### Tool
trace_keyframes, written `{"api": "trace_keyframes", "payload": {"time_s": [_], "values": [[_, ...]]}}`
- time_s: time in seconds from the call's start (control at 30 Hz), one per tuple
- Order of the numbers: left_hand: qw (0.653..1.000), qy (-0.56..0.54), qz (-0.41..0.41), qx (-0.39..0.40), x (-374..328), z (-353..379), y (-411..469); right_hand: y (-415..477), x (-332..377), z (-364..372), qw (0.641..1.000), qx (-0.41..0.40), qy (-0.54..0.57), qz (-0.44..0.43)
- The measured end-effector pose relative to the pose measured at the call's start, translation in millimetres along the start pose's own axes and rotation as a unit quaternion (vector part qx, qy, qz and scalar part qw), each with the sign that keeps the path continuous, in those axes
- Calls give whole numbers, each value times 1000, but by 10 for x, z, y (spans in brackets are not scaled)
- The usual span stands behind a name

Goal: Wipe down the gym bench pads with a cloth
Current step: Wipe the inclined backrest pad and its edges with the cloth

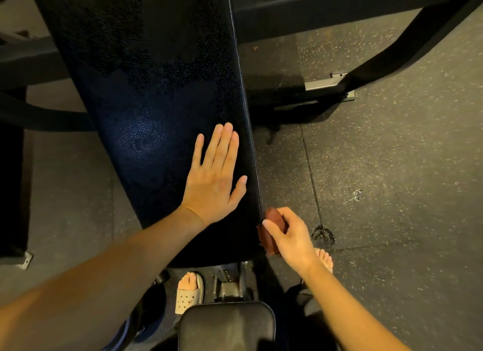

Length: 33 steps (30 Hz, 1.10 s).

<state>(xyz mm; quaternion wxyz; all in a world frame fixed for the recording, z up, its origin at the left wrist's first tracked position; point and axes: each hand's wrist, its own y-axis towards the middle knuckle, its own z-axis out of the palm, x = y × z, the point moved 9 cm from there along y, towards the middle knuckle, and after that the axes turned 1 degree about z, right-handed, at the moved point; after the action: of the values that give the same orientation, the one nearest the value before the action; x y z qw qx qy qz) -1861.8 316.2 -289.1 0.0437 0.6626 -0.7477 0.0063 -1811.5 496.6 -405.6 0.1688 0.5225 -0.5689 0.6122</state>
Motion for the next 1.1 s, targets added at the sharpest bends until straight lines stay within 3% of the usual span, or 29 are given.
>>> {"api": "trace_keyframes", "payload": {"time_s": [0.13,0.33,0.43,0.5,0.57,0.63,0.77,0.83,1.0,1.1], "values": [[999,-32,7,31,-140,41,-397,122,346,-41,998,-49,35,-31],[993,13,7,113,-178,300,-816,-233,-313,27,998,-21,-3,64],[995,1,6,96,-171,221,-789,-56,119,-134,990,-77,101,53],[998,-8,-2,70,-129,111,-721,191,682,-225,981,-105,162,-6],[998,-22,-26,44,-27,6,-628,326,1143,-213,982,-114,123,-92],[998,-42,-45,28,96,-82,-531,251,1114,-82,985,-103,67,-117],[997,-33,-59,37,262,-162,-403,-313,225,118,998,-54,-8,-12],[997,-28,-58,47,287,-156,-398,-369,164,94,998,-53,-32,11],[996,-8,-66,63,267,-120,-410,355,1382,-151,984,-130,-9,-123],[995,-12,-67,69,259,-107,-416,314,1404,-100,984,-122,-2,-133]]}}
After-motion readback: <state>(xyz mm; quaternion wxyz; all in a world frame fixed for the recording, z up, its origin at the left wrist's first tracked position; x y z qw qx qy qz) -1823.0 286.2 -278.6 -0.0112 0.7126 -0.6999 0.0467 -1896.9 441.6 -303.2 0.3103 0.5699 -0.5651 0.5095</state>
